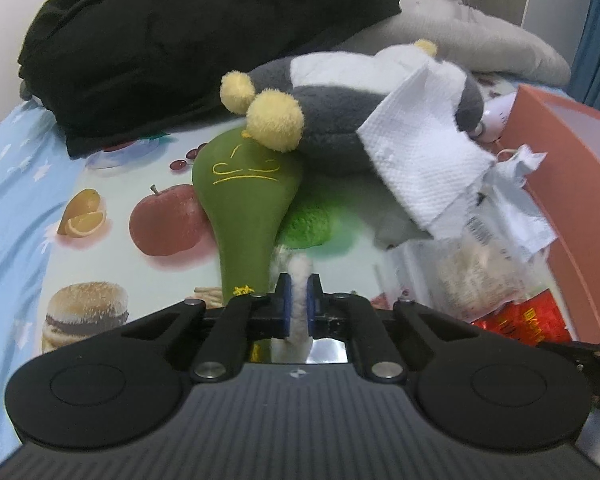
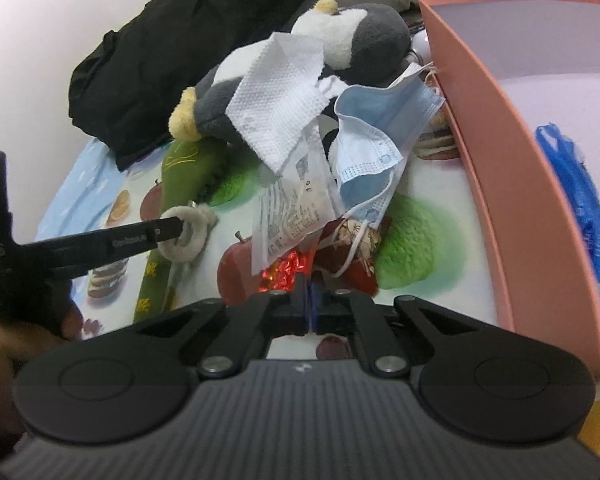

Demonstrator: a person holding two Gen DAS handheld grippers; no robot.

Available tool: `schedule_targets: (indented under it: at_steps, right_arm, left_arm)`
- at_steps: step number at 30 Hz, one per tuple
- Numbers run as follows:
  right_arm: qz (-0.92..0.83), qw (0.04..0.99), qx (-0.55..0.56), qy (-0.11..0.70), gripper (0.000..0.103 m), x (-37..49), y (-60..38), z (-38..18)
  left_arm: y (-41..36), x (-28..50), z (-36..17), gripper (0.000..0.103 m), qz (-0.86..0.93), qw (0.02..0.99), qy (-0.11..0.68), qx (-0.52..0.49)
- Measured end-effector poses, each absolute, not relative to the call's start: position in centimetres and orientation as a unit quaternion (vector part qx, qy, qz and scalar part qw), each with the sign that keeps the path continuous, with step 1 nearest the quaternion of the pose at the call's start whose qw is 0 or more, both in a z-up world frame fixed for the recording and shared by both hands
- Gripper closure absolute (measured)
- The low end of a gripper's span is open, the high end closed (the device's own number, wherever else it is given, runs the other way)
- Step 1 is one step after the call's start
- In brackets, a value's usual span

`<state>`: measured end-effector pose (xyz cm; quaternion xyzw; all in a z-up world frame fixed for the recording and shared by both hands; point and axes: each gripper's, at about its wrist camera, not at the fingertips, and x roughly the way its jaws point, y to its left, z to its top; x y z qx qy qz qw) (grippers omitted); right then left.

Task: Organize soft objects
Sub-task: 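Grasp the white fuzzy keychain with the left tool while the right tool grasps the red foil wrapper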

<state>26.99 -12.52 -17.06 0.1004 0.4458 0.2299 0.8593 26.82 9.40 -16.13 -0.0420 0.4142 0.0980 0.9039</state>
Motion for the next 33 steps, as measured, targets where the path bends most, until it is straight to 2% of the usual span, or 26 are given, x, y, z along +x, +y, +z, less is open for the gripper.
schedule_targets:
  at_steps: [19, 25, 28, 30, 33]
  right_arm:
    - [0.206, 0.878, 0.056, 0.428, 0.098, 20.2, -16.4, -17.3]
    - [0.182, 0.878, 0.049, 0.441, 0.095, 19.4, -18.3, -18.1]
    - [0.184, 0.879, 0.058, 0.436, 0.08, 18.9, -18.8, -17.7]
    - [0.182, 0.885, 0.054, 0.425, 0.053, 18.4, -18.7, -17.2]
    - [0.19, 0.896, 0.051, 0.398, 0.053, 17.7, -18.5, -16.5]
  left_arm:
    - [3.8, 15.2, -15.9, 0.094, 0.063, 0.903, 0.399, -0.148]
    - [3.2, 13.3, -16.7, 0.094, 0.059, 0.898, 0.401, -0.174]
    - [3.4, 12.6, -17.2, 0.094, 0.059, 0.895, 0.4, -0.188]
    - [3.4, 12.3, -17.4, 0.094, 0.06, 0.894, 0.4, -0.192]
    - [3.6, 12.0, -17.3, 0.094, 0.058, 0.895, 0.397, -0.196]
